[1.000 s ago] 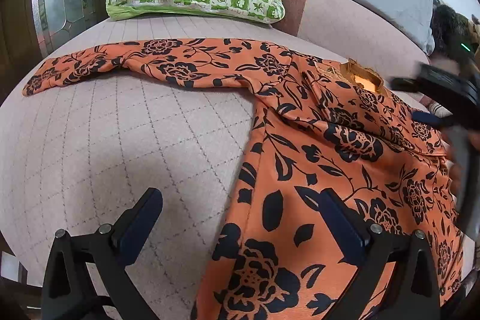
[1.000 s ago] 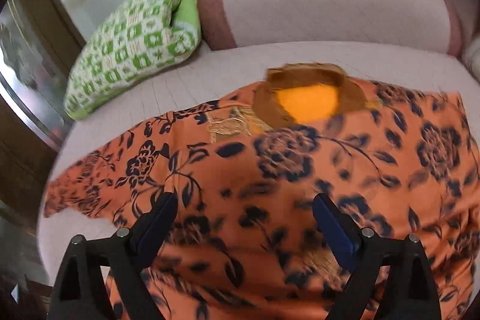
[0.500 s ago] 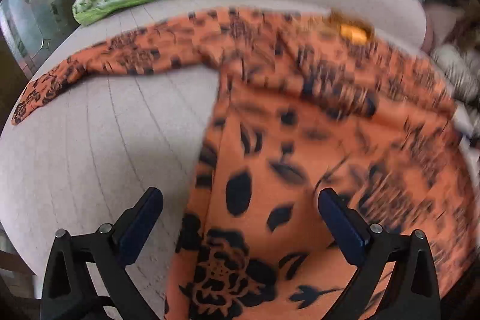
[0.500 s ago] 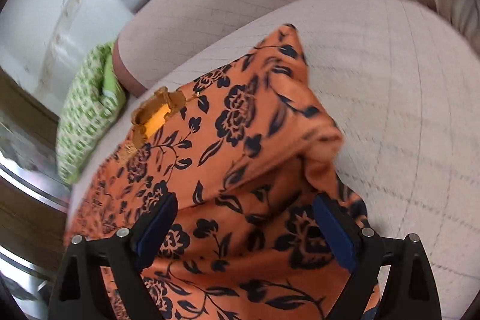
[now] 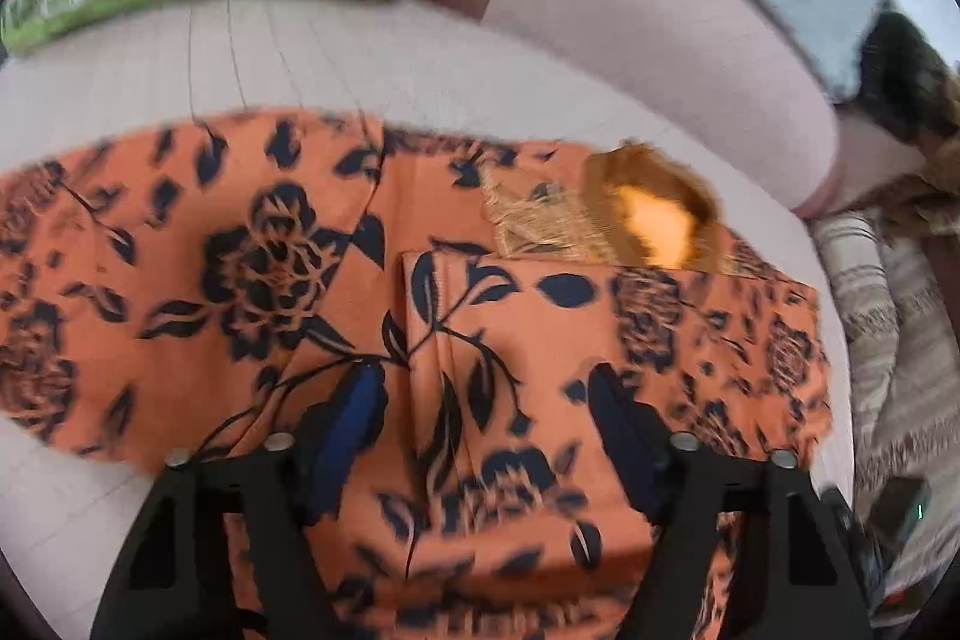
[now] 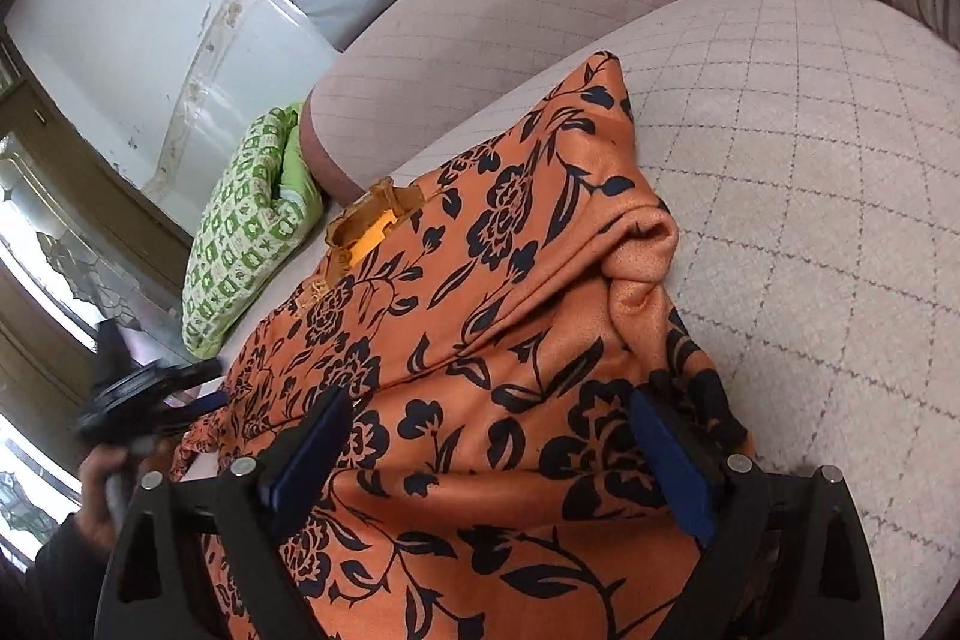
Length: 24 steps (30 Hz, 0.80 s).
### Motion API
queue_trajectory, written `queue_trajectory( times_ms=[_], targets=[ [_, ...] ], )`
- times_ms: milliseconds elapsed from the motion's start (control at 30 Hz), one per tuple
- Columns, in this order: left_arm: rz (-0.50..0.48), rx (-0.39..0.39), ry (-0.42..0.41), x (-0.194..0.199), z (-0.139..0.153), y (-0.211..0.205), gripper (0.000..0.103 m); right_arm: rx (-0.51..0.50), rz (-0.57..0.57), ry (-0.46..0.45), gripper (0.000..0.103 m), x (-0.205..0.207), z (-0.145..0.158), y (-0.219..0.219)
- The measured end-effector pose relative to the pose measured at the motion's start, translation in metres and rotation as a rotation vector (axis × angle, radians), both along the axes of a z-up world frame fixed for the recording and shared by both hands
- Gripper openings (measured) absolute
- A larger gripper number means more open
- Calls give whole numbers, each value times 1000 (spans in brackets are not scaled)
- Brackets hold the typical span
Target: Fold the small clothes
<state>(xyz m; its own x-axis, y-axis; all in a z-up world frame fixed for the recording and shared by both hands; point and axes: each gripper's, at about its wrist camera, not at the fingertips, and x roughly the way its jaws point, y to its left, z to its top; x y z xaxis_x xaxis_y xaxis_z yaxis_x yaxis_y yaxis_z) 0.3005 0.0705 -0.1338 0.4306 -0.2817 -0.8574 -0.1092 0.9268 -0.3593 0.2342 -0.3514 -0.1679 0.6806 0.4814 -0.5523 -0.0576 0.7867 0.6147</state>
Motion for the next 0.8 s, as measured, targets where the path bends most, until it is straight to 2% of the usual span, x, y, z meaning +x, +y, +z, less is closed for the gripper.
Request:
queue_trajectory(
  times_ms=[67, 100, 133, 200, 267, 300, 367, 400, 433, 533, 567, 633, 667, 733, 800],
  targets=[
    [13, 21, 26, 4, -9, -1, 50, 1, 1, -2, 94, 0, 0, 1],
    [16, 56, 20, 5, -9, -3, 34, -2, 3, -1, 94, 0, -1, 1],
    [16, 86, 26, 6, -9, -4, 10, -4, 3, -1, 94, 0, -1, 0],
    [7, 121, 22, 7, -3, -4, 5, -10, 3, 1, 94, -1, -1, 1],
    [-23, 237, -62, 4, 16, -15, 5, -11, 3, -1, 94, -2, -1, 0],
    [-41, 301, -140, 1, 33, -25, 5, -9, 3, 0, 94, -2, -1, -1],
    [-53, 355, -239, -6, 54, -35, 5, -9, 3, 0, 94, -2, 0, -1],
    [-58, 371, -263, -8, 57, -38, 5, -10, 3, 0, 94, -2, -1, -1],
    [-63, 389, -252, -8, 53, -40, 5, -10, 3, 0, 94, -2, 0, -1],
    [-72, 407, -108, 2, 5, -34, 6, -11, 4, 0, 95, -2, 0, 0],
    [-78, 411, -88, 3, -6, -34, 7, -12, 5, -1, 95, -3, 1, 0],
    [-88, 434, -154, -4, -6, -38, 7, 0, 11, 12, 95, -4, 5, -2],
    [-94, 439, -156, -4, -5, -40, 7, 27, 18, 19, 95, -5, 11, -4],
    [-93, 418, -154, -5, -5, -38, 7, 107, 61, -28, 95, -4, 27, -3],
    [-83, 380, -151, -1, -5, -33, 8, 118, 147, -6, 95, 11, 38, 13]
  ],
)
